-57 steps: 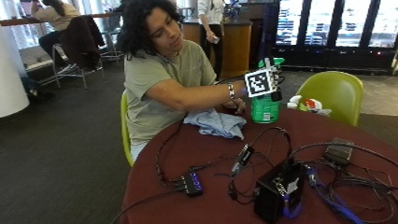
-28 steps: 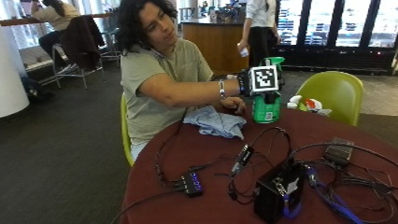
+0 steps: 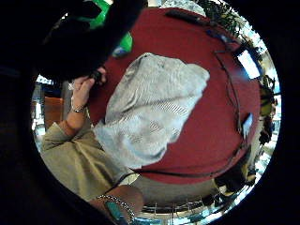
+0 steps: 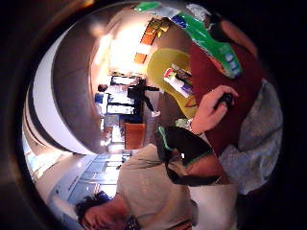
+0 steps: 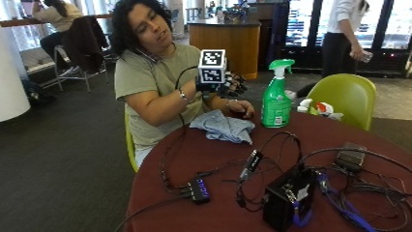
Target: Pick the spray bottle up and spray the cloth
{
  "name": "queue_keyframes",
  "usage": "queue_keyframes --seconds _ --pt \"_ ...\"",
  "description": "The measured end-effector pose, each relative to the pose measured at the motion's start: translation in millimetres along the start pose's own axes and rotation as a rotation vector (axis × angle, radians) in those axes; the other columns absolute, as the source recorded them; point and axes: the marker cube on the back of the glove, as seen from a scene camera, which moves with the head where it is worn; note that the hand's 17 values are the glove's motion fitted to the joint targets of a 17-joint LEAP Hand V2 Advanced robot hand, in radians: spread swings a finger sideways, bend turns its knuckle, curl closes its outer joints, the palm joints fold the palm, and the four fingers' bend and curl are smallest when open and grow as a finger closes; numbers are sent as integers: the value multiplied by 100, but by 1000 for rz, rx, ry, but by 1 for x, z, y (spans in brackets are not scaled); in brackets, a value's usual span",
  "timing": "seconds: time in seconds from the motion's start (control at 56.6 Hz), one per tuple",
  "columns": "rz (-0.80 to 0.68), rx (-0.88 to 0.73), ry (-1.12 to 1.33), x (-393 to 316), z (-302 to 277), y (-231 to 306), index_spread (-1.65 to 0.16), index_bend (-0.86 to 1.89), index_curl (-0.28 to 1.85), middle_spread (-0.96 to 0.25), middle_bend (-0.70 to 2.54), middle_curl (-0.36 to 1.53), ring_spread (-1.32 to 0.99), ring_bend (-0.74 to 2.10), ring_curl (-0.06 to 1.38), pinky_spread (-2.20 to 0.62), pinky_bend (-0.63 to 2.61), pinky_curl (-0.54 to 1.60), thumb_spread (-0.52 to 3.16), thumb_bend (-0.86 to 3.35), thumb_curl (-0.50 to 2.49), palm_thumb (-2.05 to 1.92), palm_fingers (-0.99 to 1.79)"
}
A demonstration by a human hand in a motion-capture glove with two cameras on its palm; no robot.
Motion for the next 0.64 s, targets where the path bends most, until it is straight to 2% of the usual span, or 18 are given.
queue_keyframes --seconds 0.159,0.3,0.636 --pt "67 35 194 0 -2 19 -38 20 35 2 20 37 -4 24 34 19 19 34 106 -3 44 49 47" --pt "47 128 368 19 -5 15 -38 23 37 2 21 37 -5 18 32 20 14 30 109 -2 42 51 47" --pt "45 119 380 30 10 16 -38 31 40 -1 20 37 -9 17 28 20 14 25 113 -2 40 60 43"
